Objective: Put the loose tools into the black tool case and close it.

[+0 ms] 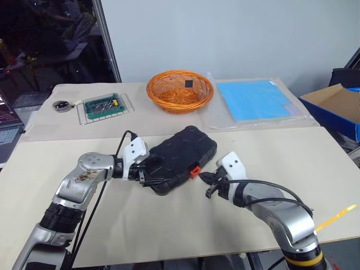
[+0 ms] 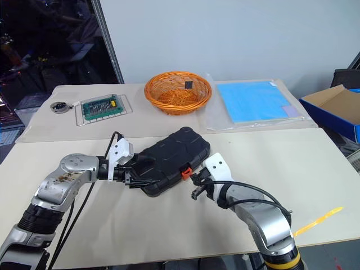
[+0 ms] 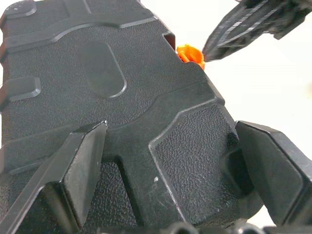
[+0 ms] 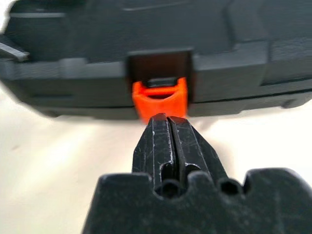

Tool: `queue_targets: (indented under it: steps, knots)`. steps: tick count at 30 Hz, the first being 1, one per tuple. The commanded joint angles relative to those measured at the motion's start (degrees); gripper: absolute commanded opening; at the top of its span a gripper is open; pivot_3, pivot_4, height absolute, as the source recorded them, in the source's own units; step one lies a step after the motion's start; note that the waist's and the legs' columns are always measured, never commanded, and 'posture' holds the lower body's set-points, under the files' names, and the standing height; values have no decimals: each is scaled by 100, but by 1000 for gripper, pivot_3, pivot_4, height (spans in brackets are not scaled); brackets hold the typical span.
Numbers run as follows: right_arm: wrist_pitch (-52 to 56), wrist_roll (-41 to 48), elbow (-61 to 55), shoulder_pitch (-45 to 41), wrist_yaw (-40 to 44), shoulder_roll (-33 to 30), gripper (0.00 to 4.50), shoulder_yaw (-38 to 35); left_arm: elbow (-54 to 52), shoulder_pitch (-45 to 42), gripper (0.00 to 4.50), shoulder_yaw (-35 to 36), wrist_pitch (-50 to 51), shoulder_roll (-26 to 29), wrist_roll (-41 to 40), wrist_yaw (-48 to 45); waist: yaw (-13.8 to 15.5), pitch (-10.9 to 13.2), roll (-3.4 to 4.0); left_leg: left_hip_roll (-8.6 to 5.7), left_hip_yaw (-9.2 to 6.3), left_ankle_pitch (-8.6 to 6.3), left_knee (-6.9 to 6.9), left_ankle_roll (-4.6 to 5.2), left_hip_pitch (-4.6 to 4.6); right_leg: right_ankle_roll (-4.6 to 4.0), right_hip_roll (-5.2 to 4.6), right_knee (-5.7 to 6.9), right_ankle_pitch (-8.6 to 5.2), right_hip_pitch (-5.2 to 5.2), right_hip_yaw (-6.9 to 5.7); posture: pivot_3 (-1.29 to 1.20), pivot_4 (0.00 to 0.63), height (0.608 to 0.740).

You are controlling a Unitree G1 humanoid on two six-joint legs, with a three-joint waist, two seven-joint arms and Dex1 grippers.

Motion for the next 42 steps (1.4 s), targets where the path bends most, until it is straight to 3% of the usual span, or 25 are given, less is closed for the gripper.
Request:
queue_targets:
  steps: [1,8,19,32,42]
  knots:
    - [-314,-51,83,-260,-29,96,19,83,197,137,4500,-223,93,23,190,-3,-1,0,0,-1,0,0,0,0,-1,-1,0,1,1,-1,1,0,150,740]
    - [-488,-128,254,-323,-34,213,19,209,194,159,4500,-209,78,23,196,-2,-78,0,0,17,0,1,0,0,18,-2,25,3,2,4,14,0,150,740]
    - [-1062,317,-126,123,205,365,19,-316,193,202,4500,-186,71,6,212,-6,-70,0,0,26,3,-1,-1,-1,9,-15,27,-4,8,1,15,0,150,740]
    - [-2495,-505,1346,207,248,503,19,350,247,177,4500,-187,44,2,227,-5,-77,0,1,29,4,-1,-1,-1,17,-9,30,-3,5,4,15,0,150,740]
    - [-4321,-1610,2849,257,54,574,19,918,261,193,4500,-194,48,-16,242,33,-157,-6,-6,45,6,1,-1,-2,54,-11,40,4,7,27,16,0,150,740]
